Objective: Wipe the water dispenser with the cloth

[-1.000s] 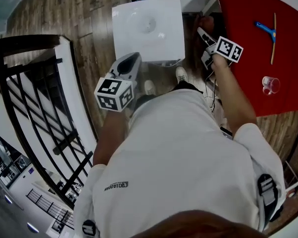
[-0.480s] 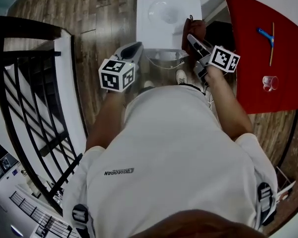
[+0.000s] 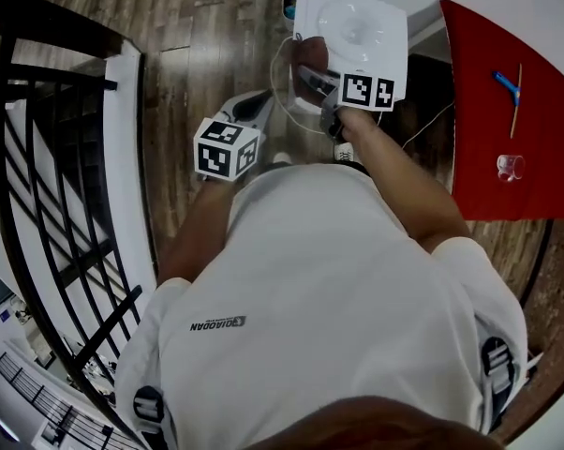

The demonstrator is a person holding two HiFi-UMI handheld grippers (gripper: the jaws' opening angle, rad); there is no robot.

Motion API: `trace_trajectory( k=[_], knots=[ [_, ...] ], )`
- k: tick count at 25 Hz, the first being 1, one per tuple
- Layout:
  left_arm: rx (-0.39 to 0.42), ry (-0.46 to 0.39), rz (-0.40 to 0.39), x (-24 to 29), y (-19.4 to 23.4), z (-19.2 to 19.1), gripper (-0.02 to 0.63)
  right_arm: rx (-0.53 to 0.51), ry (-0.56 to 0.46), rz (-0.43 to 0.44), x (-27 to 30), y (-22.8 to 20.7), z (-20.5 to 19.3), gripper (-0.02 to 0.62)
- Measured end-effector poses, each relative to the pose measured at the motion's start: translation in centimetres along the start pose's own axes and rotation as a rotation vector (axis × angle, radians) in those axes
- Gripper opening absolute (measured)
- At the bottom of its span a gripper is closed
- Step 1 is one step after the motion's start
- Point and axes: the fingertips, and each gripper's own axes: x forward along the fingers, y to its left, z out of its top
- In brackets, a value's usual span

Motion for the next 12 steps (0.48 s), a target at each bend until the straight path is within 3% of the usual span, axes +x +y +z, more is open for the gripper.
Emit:
trace_trajectory(
  k=[5,12],
  knots=[
    [-0.011,-0.016,0.016,-3.2,1.6,-1.4,-0.003,0.029,0.003,-0.051,2.6,-0.2,-0.4,0.051],
    [-0.025,-0.014,0.024,-4.6,2.8,-3.4,-0.003,0.051,-0.056,-0.115,1.3,-1.9,0.2,0.051]
  ],
)
